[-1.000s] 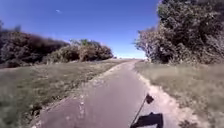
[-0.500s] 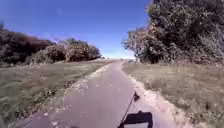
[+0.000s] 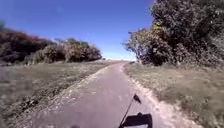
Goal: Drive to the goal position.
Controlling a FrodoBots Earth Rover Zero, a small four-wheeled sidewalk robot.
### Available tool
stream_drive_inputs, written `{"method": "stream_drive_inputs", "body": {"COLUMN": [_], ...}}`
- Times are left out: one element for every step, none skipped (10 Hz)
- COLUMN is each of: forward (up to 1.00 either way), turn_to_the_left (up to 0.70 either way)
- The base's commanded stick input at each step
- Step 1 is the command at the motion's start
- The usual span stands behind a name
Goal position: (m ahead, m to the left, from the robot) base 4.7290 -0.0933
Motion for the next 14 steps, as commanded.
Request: {"method": "stream_drive_inputs", "body": {"forward": [1.00, 1.00, 1.00, 1.00, 1.00, 1.00, 1.00, 1.00, 1.00, 1.00, 1.00, 1.00, 1.00, 1.00], "turn_to_the_left": [0.17, 0.14, 0.13, 0.12, 0.13, 0.13, 0.13, 0.13, 0.12, 0.12, 0.12, 0.12, 0.10, 0.11]}}
